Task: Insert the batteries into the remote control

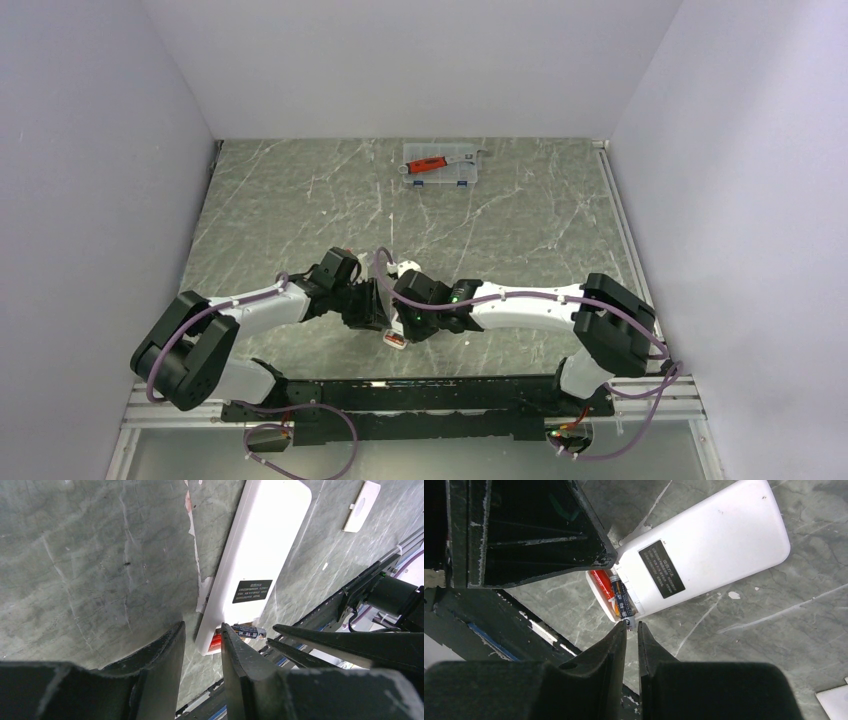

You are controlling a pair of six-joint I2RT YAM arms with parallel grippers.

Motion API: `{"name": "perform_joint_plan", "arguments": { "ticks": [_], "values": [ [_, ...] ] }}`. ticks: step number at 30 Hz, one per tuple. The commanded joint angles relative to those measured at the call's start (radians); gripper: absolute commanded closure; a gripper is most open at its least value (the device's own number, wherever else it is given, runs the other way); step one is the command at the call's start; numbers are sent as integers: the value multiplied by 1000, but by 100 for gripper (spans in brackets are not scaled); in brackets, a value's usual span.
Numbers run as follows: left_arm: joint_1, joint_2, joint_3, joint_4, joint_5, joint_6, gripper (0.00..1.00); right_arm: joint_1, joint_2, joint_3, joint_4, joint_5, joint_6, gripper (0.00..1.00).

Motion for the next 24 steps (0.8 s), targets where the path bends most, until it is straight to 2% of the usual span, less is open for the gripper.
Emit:
{"name": "perform_joint_plan", "arguments": {
  "ticks": [1, 24],
  "values": [
    [-2, 2, 36, 22, 15, 4, 62, -4, -4, -7, 21, -12, 17, 83],
    [-2, 2, 23, 40, 20, -4, 63, -4, -53, -48, 67, -33, 75, 81]
  ]
}}
